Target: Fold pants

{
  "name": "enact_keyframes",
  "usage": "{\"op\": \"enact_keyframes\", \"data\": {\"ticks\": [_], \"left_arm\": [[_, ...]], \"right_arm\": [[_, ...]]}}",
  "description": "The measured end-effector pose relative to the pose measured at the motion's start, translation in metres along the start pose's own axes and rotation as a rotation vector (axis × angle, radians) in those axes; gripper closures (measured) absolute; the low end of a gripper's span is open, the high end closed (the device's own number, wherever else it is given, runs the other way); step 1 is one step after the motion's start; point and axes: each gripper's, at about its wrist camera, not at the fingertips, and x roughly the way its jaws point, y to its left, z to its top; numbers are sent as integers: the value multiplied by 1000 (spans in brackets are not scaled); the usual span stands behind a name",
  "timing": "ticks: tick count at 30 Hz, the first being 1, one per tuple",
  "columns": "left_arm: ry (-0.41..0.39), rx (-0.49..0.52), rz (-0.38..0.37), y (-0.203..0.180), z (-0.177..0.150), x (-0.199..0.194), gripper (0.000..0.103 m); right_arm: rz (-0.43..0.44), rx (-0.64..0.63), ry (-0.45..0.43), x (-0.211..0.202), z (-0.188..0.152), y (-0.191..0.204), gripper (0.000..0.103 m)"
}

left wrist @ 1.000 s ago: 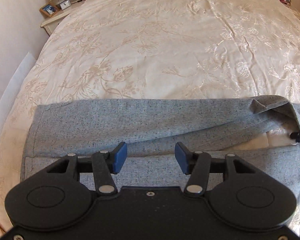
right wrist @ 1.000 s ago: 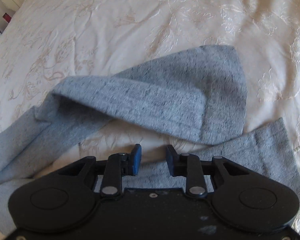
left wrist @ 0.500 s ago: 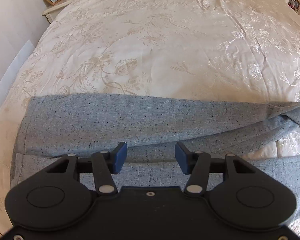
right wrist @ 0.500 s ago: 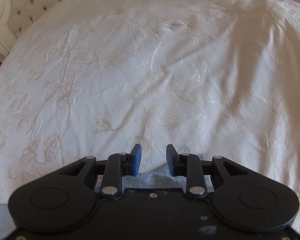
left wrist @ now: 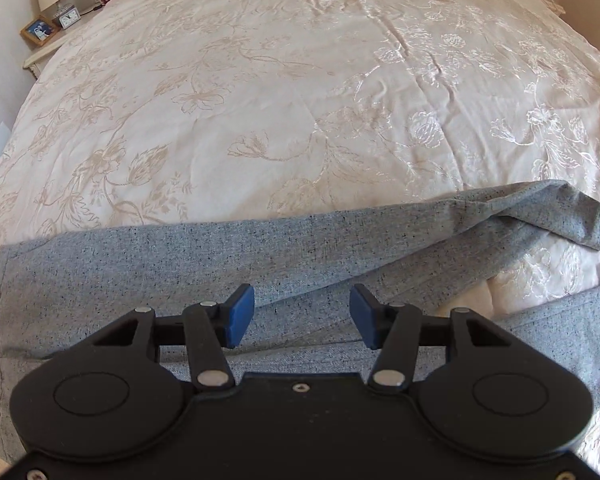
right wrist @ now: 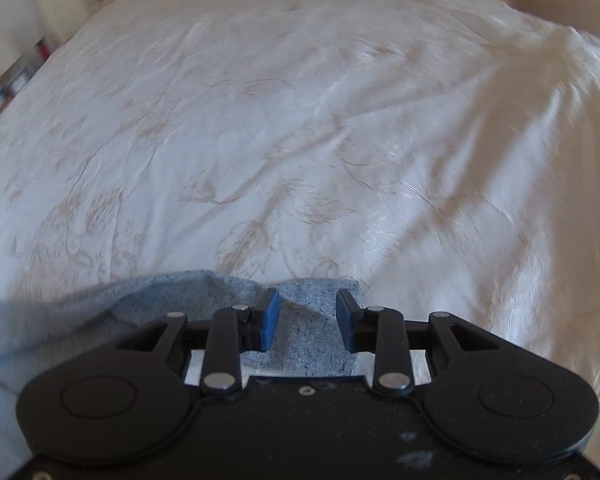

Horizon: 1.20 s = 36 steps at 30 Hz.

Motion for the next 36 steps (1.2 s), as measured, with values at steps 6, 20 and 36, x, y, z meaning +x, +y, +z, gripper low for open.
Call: {"op": "enact_keyframes", "data": {"ticks": [6, 20, 36], "left_arm": [[33, -7, 20, -5, -8, 1, 43], [8, -99, 72, 17, 4, -6, 43], [67, -90, 80, 12, -11, 6, 43]], "right_arm": [[20, -240, 107, 34, 1, 16, 67], [110, -201, -72, -13, 108, 21, 65], [160, -370, 195, 55, 15, 6, 65]]}}
